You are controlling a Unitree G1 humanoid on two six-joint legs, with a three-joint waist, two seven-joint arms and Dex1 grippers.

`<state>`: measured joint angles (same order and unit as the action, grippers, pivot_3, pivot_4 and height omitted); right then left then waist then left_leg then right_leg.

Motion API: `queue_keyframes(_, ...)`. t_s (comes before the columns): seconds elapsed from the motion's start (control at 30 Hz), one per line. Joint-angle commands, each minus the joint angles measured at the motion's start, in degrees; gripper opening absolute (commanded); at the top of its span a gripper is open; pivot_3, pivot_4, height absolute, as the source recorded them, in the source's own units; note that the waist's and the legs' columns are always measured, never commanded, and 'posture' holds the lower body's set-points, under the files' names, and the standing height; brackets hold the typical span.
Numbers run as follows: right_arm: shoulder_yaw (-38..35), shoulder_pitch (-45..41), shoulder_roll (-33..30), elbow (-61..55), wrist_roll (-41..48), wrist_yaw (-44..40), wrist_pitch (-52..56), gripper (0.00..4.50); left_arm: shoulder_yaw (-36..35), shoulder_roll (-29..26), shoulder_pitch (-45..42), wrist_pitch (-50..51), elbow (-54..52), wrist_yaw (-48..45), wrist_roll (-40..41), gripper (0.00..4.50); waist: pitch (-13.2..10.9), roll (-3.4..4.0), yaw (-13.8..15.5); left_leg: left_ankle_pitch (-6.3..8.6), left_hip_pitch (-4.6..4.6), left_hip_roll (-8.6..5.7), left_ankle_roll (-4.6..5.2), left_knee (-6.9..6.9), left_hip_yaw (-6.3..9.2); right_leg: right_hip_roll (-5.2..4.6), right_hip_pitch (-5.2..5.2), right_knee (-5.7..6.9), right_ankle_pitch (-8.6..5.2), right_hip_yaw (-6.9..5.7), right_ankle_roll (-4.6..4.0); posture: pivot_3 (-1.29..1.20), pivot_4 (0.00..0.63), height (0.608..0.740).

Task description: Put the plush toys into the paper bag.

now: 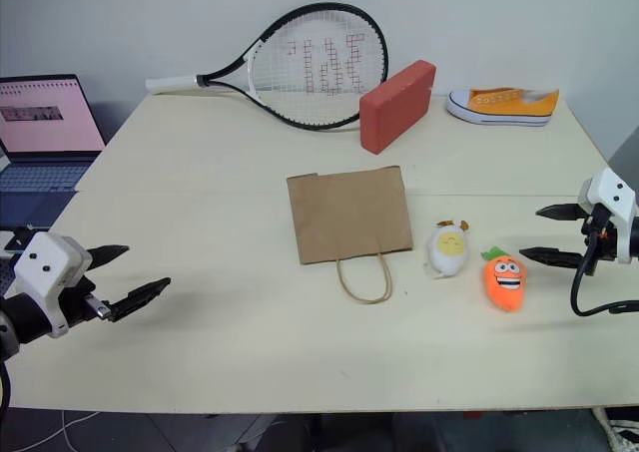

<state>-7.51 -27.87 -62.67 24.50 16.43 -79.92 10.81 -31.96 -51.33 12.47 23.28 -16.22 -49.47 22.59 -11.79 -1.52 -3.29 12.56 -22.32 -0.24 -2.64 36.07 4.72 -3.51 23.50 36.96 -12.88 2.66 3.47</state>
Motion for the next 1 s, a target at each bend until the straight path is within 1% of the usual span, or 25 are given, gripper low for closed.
queue_keyframes(0.03,-0.25,-0.98,-0.6,-0.83,-0.13,-0.52,-0.25,4.5,-2.11,0.39,0.45,-0.64,-1.72,-0.39,0.78,4.44,0.0,0.0,0.0,0.0,0.0,0.0,0.0,0.0,0.0,0.0,0.0,0.0,0.0,0.0,0.0,0.0,0.15,0.74)
queue_keyframes(0.4,-0.15,-0.85,-0.87,-0.62,-0.23,-0.62,-0.32,4.5,-1.96,0.23,0.66,-0.37,-1.68,-0.15,1.1,4.44,0.0,0.0,0.01,0.0,0.0,0.0,0.0,0.0,0.0,0.0,0.0,0.0,0.0,0.0,0.0,0.0,0.15,0.74)
queue_keyframes(0.53,-0.12,-0.65,-0.66,-0.58,-0.4,-0.29,-0.58,4.5,-1.31,-0.28,-0.25,-3.05,0.72,0.02,-0.95,4.44,0.0,0.0,0.01,0.0,0.0,0.0,0.0,0.0,0.0,0.0,0.0,0.0,0.0,0.0,0.0,0.0,0.15,0.74)
queue_keyframes(0.73,-0.24,-0.35,-0.42,-0.72,-0.46,-0.07,-0.75,4.5,-1.53,-0.45,-0.29,-5.6,1.7,-2.25,-1.19,4.44,0.0,0.0,0.01,0.0,0.01,0.0,0.0,0.0,-0.01,0.0,0.0,0.0,0.0,0.0,0.0,0.0,0.15,0.74)
queue_keyframes(1.0,-0.62,0.0,0.0,-0.88,-0.5,0.35,-0.81,4.5,-2.69,0.38,-0.82,-5.51,1.28,-4.36,2.11,4.44,0.0,0.0,0.01,0.0,0.01,0.01,0.0,0.0,-0.01,0.01,0.0,0.0,0.0,0.0,0.0,0.0,0.15,0.74)
